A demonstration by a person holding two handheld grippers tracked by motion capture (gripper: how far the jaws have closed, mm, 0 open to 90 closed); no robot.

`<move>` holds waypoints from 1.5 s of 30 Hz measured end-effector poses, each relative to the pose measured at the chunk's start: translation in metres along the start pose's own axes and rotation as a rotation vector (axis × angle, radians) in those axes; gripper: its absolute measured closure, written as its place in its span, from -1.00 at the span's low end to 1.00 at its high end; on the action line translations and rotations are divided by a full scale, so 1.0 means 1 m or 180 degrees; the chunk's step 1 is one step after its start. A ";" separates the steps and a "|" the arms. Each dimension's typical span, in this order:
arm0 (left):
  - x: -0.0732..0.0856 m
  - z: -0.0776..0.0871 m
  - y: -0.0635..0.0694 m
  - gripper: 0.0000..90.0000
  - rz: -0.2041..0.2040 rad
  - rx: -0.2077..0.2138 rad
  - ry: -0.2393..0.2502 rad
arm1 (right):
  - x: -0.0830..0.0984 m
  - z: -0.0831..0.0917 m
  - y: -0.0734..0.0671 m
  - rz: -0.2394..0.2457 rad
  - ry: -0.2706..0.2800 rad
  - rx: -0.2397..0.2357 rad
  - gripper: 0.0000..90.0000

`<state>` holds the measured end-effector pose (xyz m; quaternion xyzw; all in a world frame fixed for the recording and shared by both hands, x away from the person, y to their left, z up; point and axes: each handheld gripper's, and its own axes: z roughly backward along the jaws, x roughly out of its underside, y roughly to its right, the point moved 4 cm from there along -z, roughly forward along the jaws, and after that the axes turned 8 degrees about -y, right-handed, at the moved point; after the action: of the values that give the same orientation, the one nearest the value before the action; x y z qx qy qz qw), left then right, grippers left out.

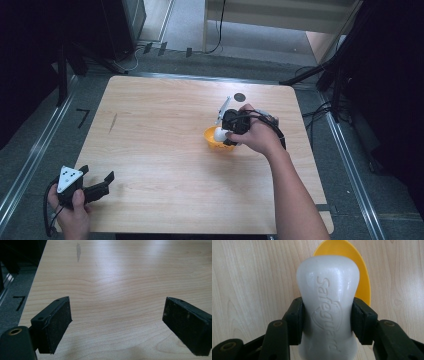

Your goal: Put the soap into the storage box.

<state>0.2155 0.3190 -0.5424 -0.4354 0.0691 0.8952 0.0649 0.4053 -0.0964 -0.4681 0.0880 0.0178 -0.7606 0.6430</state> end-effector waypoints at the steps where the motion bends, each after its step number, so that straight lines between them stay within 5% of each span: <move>1: 0.000 0.000 0.000 -0.80 0.0001 0.0005 0.0002 | -0.001 0.000 0.000 -0.0022 -0.0019 -0.0008 0.13; 30: 0.000 0.000 -0.001 -0.80 0.0035 0.0023 0.0017 | -0.014 -0.026 0.014 0.0183 -0.0112 0.0194 0.13; 45: 0.000 0.000 -0.002 -0.80 0.0047 0.0044 0.0001 | -0.013 -0.038 0.016 0.0203 -0.0170 0.0171 0.13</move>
<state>0.2155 0.3207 -0.5424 -0.4345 0.0786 0.8951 0.0612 0.4274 -0.0808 -0.5020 0.0855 -0.0226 -0.7420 0.6645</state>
